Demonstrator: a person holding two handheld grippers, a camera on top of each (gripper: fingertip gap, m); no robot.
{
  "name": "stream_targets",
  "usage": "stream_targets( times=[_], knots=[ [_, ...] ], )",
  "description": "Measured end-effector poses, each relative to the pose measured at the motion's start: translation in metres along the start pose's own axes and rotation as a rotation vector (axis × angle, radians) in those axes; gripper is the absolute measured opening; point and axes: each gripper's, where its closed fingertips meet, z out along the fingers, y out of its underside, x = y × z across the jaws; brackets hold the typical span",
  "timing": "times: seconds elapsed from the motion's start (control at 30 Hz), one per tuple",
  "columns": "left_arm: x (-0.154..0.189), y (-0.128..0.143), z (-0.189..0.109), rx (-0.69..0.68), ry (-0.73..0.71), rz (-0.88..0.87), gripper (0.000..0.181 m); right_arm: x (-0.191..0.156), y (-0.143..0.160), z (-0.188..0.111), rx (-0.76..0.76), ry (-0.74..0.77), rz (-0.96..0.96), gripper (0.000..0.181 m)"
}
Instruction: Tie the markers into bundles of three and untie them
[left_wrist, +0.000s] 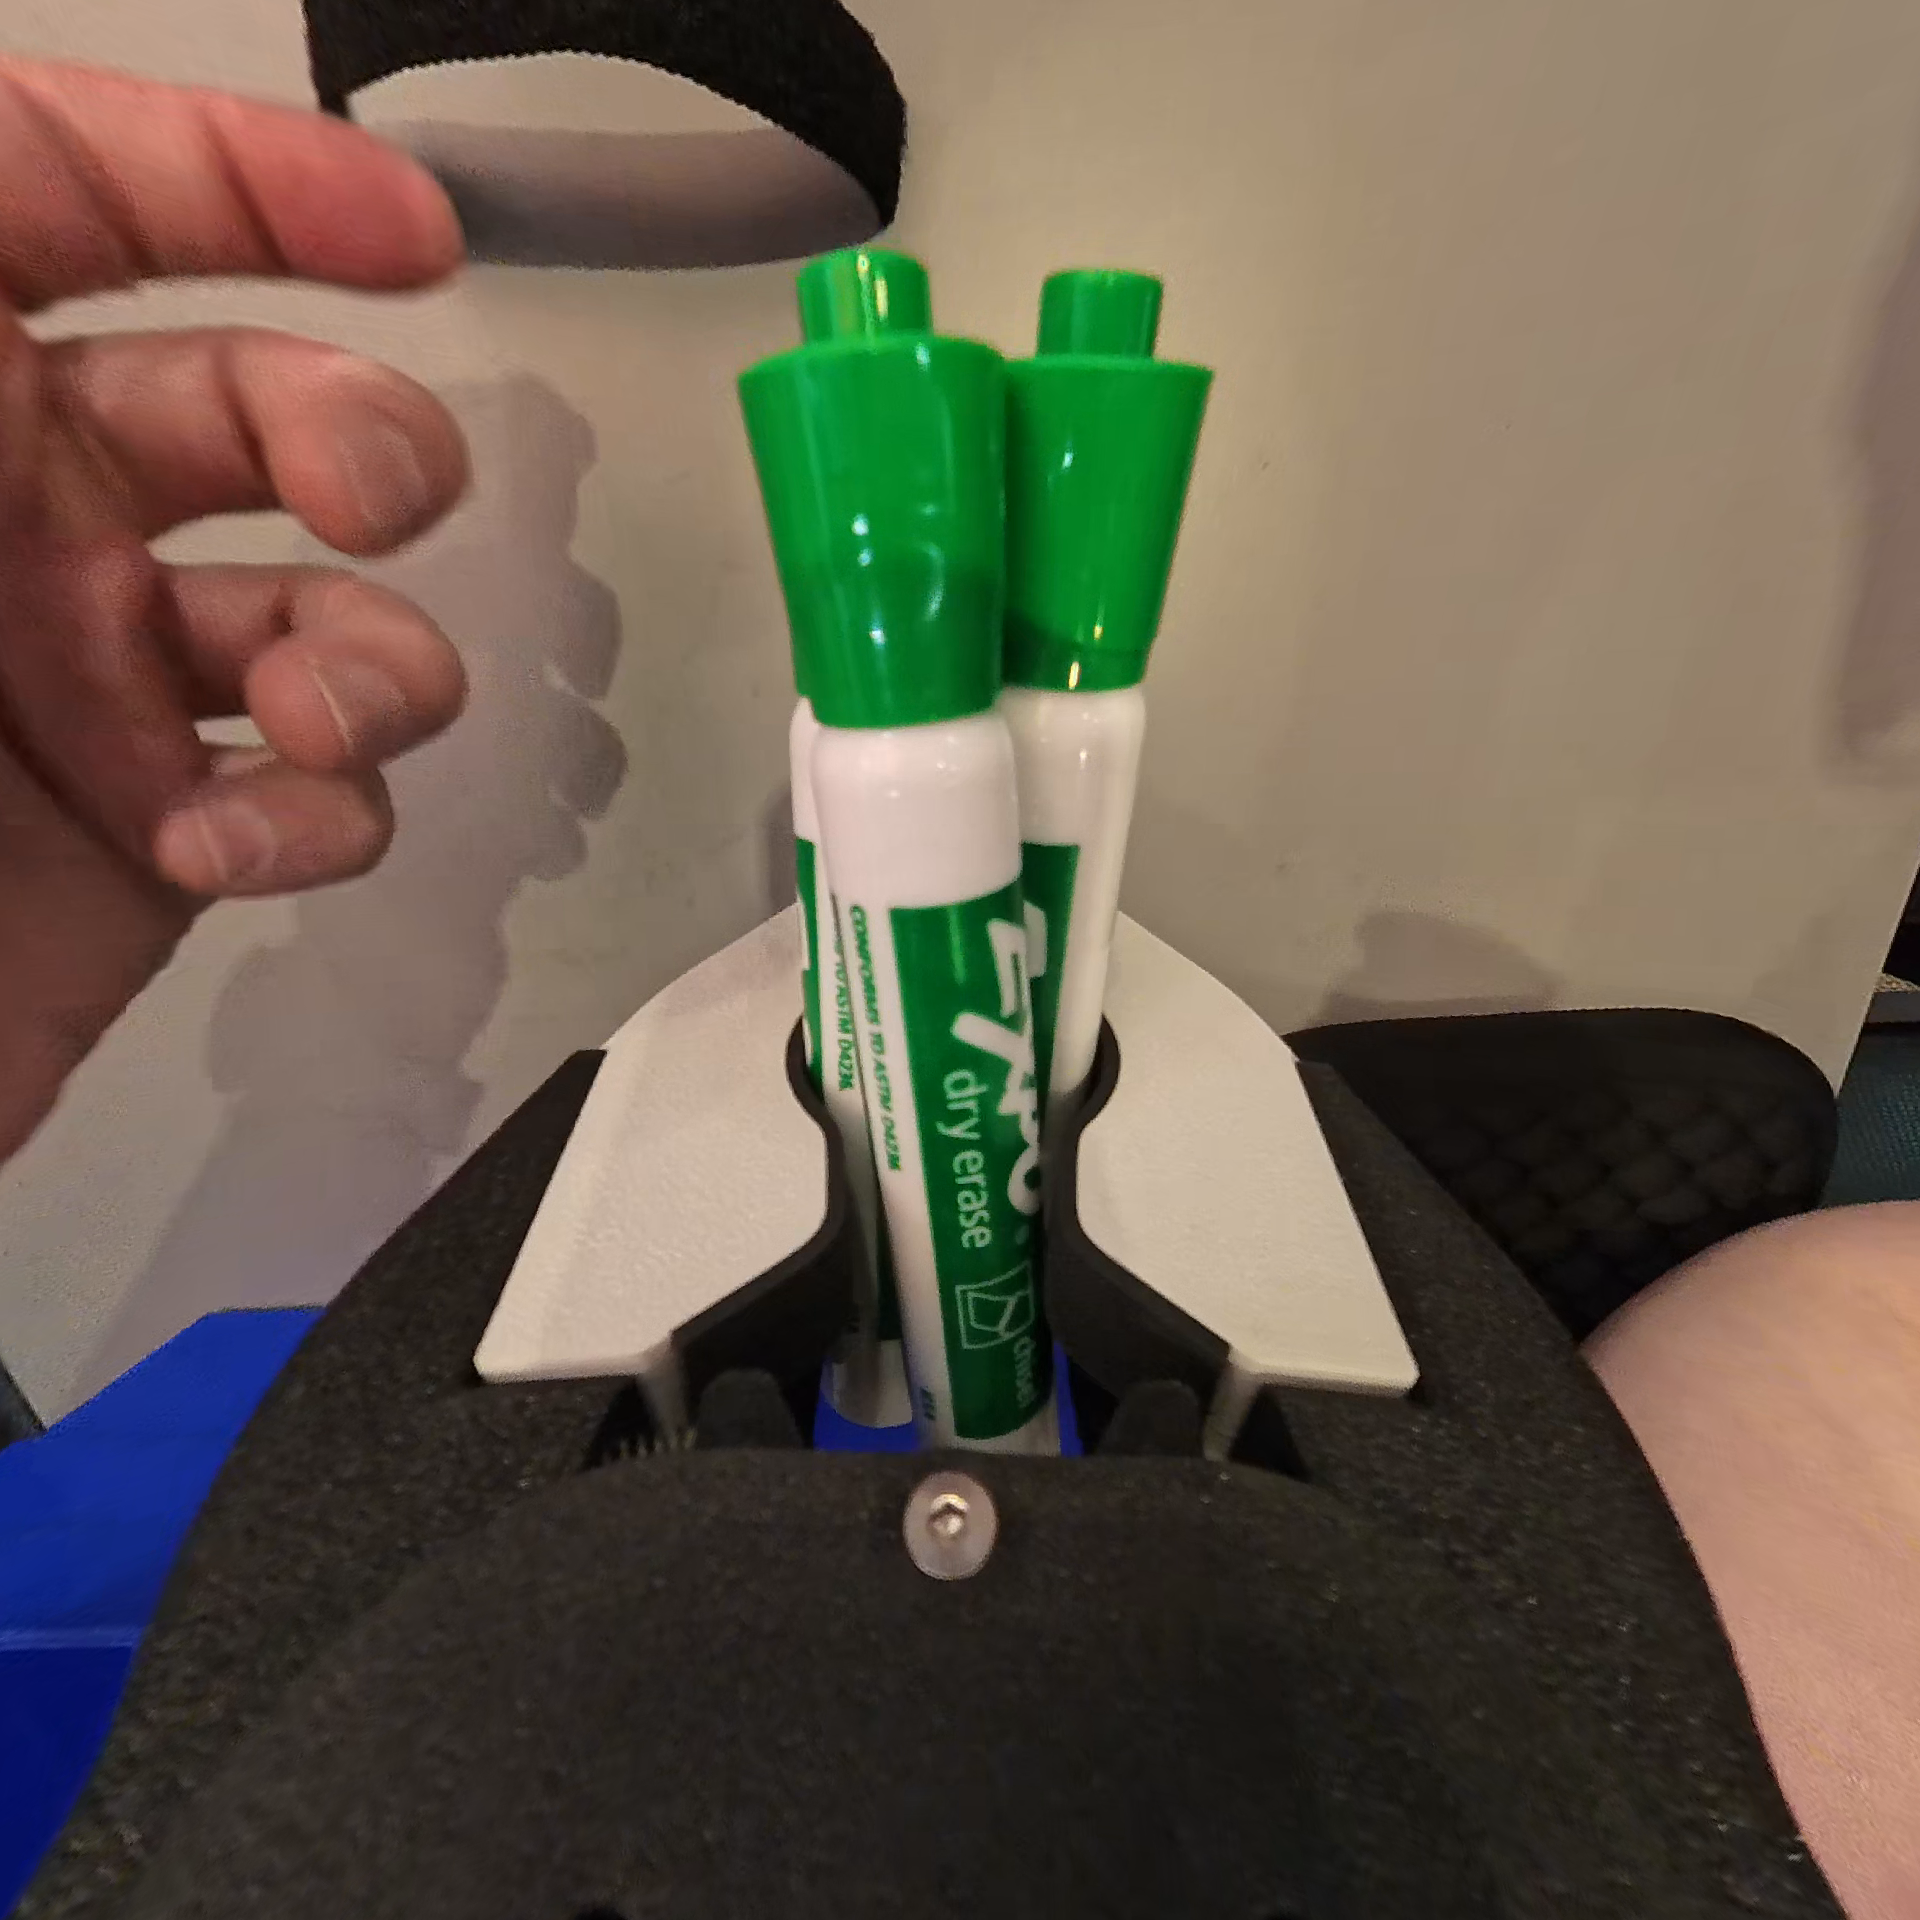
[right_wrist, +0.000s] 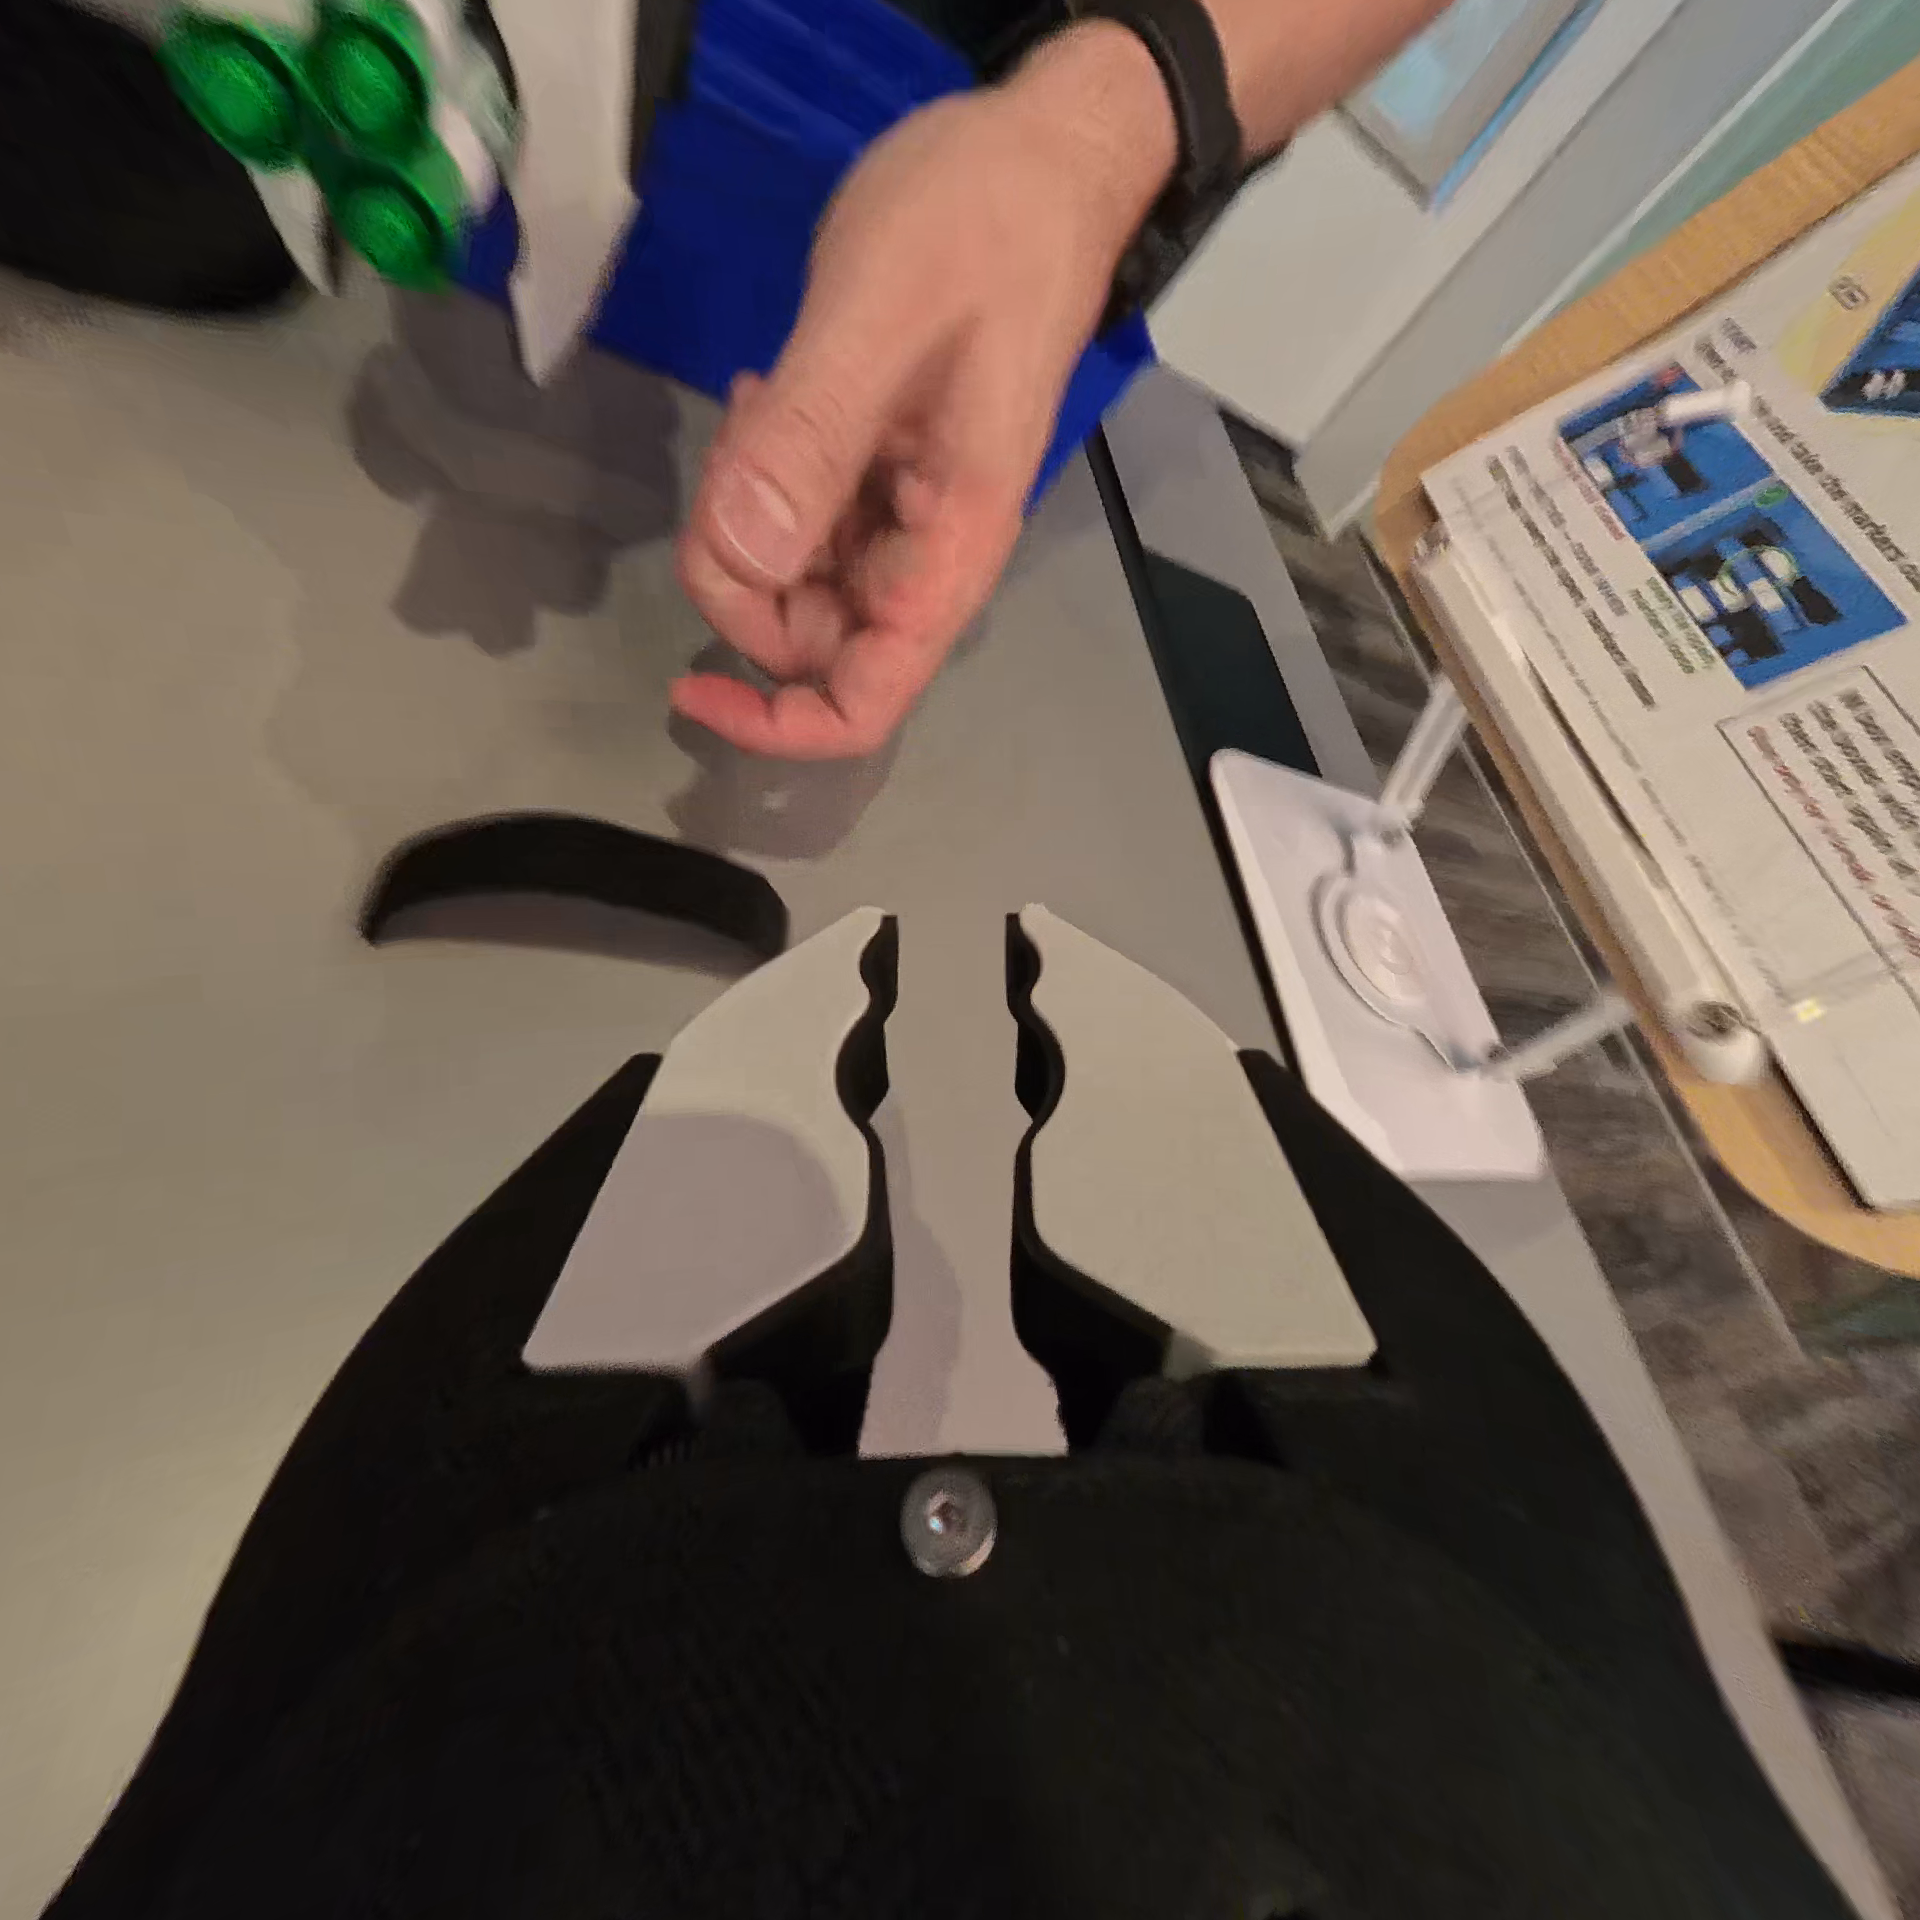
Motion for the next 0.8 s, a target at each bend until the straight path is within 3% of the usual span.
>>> stream_targets(
  times=[0.1, 0.2, 0.4, 0.5, 0.6, 0.8],
  knots=[
    [-0.001, 0.004, 0.000, -0.004, 0.004, -0.010, 0.042, -0.024, -0.003, 0.013, 0.102, -0.018, -0.015, 0.027],
    [-0.001, 0.004, -0.001, 0.000, 0.008, -0.014, 0.042, -0.038, 0.024, 0.029, -0.051, -0.021, -0.151, 0.035],
    [-0.002, 0.006, -0.001, 0.009, 0.015, -0.017, 0.042, -0.068, 0.024, 0.053, -0.049, -0.105, -0.192, 0.040],
    [-0.003, 0.006, -0.002, 0.013, 0.012, -0.020, 0.042, -0.075, 0.027, 0.063, -0.060, -0.115, -0.213, 0.036],
    [-0.004, 0.006, -0.002, 0.017, 0.009, -0.024, 0.042, -0.076, 0.027, 0.066, -0.062, -0.104, -0.247, 0.007],
    [-0.007, 0.004, 0.006, 0.001, 0.014, -0.020, 0.042, -0.062, 0.008, 0.058, -0.046, -0.021, -0.293, 0.004]
  ],
)
